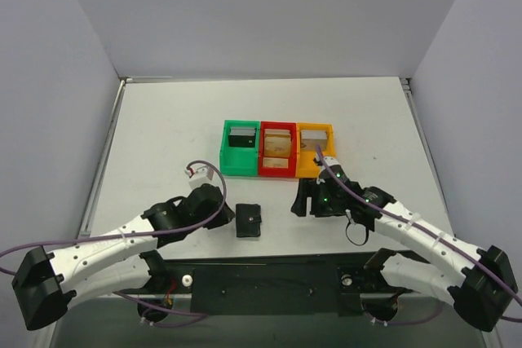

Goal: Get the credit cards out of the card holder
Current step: Place the card holder at the center of the board, then pick up the card holder from the center of the board.

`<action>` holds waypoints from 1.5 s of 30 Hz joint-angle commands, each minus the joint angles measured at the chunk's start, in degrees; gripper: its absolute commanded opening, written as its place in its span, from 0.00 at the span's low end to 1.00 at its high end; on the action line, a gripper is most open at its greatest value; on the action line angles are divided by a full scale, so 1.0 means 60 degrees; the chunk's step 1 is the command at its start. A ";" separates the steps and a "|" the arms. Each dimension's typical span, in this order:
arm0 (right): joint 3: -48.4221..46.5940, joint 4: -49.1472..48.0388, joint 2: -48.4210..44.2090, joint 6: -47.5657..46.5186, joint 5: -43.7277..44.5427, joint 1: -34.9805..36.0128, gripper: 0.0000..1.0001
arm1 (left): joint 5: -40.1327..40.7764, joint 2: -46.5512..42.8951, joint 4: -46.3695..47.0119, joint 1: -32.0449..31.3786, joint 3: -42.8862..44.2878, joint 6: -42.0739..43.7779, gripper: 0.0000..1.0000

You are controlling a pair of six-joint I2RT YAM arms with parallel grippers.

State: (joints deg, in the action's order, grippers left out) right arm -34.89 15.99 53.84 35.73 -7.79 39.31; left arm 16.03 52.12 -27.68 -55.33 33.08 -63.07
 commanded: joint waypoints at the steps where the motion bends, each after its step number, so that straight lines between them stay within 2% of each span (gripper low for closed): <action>1: -0.0248 -0.0774 0.1088 0.0432 0.0360 0.1078 0.66 | -0.0415 0.0613 0.0700 0.0286 -0.0518 0.0169 0.27; 2: -0.0307 -0.0862 0.1321 0.0462 0.0521 0.1370 0.66 | -0.0431 0.0702 0.1036 0.0272 -0.0518 0.0242 0.19; 4: -0.0468 -0.0935 0.1629 0.0535 0.0624 0.1665 0.65 | -0.0431 0.0849 0.1302 0.0243 -0.0402 0.0447 0.11; 10: -0.0659 -0.1126 0.2114 0.0652 0.0698 0.2047 0.64 | -0.0766 0.1069 0.2106 0.0242 -0.0371 0.0843 0.04; 18: -0.0527 -0.1361 0.2495 0.0813 0.0727 0.2179 0.64 | -0.1646 0.0850 0.4276 0.0184 -0.1661 0.0580 0.03; 21: -0.0629 -0.1376 0.2642 0.0813 0.0698 0.2223 0.64 | -0.1617 0.1316 0.3941 0.0184 -0.1558 0.0536 0.00; 31: -0.0864 -0.1566 0.3169 0.0857 0.0581 0.2340 0.64 | -0.1441 0.2387 0.3427 0.0242 -0.2335 -0.0167 0.00; 35: -0.1054 -0.1566 0.3345 0.0843 0.0552 0.2369 0.64 | -0.1369 0.1863 0.3544 0.0242 -0.2277 0.0095 0.00; 38: -0.1215 -0.1581 0.3433 0.0872 0.0552 0.2398 0.66 | -0.1266 0.0839 0.3457 0.0242 -0.1912 0.0549 0.00; 39: -0.1230 -0.1595 0.3477 0.0901 0.0552 0.2399 0.66 | -0.1193 0.0647 0.3311 0.0242 -0.1808 0.0739 0.04; 44: -0.1478 -0.1712 0.3799 0.1033 0.0479 0.2399 0.68 | -0.0900 -0.0598 0.2462 0.0271 -0.0988 0.1078 0.41; 45: -0.1494 -0.1800 0.3930 0.1077 0.0435 0.2399 0.68 | -0.0798 -0.0687 0.2199 0.0272 -0.0871 0.1078 0.43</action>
State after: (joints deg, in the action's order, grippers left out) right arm -41.32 6.52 75.61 40.82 -4.95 53.34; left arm 8.56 51.90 -10.09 -53.89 22.59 -59.24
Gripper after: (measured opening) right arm 0.680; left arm 0.373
